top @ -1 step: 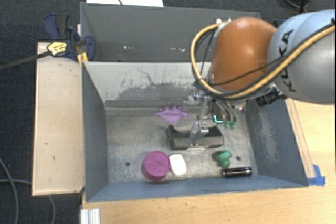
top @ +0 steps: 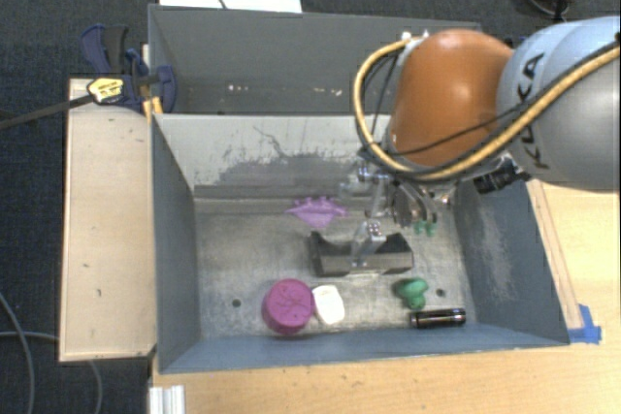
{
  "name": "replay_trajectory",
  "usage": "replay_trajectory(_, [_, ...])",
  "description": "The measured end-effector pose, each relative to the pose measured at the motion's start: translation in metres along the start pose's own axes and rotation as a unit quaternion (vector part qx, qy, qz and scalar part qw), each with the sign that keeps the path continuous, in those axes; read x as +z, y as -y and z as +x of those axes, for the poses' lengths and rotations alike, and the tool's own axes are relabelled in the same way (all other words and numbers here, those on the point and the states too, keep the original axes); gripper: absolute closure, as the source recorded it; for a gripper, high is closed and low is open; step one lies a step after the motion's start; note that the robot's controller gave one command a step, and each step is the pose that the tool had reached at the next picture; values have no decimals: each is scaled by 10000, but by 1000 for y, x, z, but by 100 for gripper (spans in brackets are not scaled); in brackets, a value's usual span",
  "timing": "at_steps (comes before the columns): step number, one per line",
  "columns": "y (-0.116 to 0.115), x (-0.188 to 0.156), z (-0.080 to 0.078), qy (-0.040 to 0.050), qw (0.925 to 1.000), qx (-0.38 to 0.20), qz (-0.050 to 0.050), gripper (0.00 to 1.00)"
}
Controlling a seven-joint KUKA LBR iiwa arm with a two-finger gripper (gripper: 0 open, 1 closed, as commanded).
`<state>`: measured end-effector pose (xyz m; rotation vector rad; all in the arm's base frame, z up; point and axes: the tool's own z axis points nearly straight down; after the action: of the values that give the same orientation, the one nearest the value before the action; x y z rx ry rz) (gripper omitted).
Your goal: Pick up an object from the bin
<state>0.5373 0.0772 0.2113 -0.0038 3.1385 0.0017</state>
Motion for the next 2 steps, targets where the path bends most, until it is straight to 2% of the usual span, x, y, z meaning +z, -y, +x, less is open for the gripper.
replay_trajectory(1, [16, 68, -4, 21, 9992, -399, 1, 0])
replay_trajectory(2, [25, 87, -6, -20, 9979, -641, 3, 0])
